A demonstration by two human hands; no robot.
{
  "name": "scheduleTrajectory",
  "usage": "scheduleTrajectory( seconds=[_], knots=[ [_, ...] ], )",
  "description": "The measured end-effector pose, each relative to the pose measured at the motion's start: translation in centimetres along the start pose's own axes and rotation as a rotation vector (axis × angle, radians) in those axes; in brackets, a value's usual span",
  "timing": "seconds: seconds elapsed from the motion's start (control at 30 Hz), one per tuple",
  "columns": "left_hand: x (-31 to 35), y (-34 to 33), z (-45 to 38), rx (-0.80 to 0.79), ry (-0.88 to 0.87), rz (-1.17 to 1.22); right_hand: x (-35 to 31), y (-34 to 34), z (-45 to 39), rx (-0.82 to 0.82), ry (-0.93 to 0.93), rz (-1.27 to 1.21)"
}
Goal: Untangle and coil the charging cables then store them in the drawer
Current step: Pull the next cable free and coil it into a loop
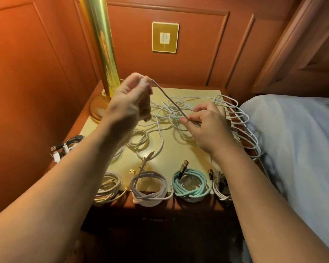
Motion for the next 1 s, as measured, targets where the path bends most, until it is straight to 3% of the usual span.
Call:
scheduleTrajectory(
  seconds=[0.13, 0.2, 0.3, 0.4, 0.47, 0.7, 1.0],
  knots=[
    [-1.2, 5.5, 0.7, 0.558, 0.063, 0.26, 1.2, -0.9, 0.2, -0.061, -0.082, 0.09],
    [-1.9, 7.5, 1.1, 0.65, 0.082, 0.162, 0.7, -0.9, 0.4, -0.051, -0.048, 0.064],
    [-1.5, 6.5, 0.3, 0.384, 0.057, -0.26, 0.0, -0.5, 0.4, -0.029, -0.02, 0.052],
    [-2.4, 1.8, 0.6, 0.007, 0.088, -0.42, -0.3, -0.4, 0.5, -0.036, -0.01, 0.036],
    [-3.3, -1.1, 1.4, -0.158, 0.098, -0.463, -0.6, -0.4, 0.7, -0.046, 0.006, 0.026],
    [-4.2, -2.9, 1.2, -0.181, 0.024, -0.459, -1.3, -1.2, 0.9, -0.078, 0.037, 0.108],
    [-2.0, -0.7, 0.5, 0.04, 0.072, -0.197, 0.4, 0.5, 0.2, 0.022, -0.013, -0.017]
  ],
)
Point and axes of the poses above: each hand's wrist, its own z-axis away from the middle knuckle, its own y-axis out of the back of the hand, x = y × z, the point moved 10 cm from there along -z, towards the middle knuckle, and after that the axes turned 10 degrees about -y, right-handed, at the moved point
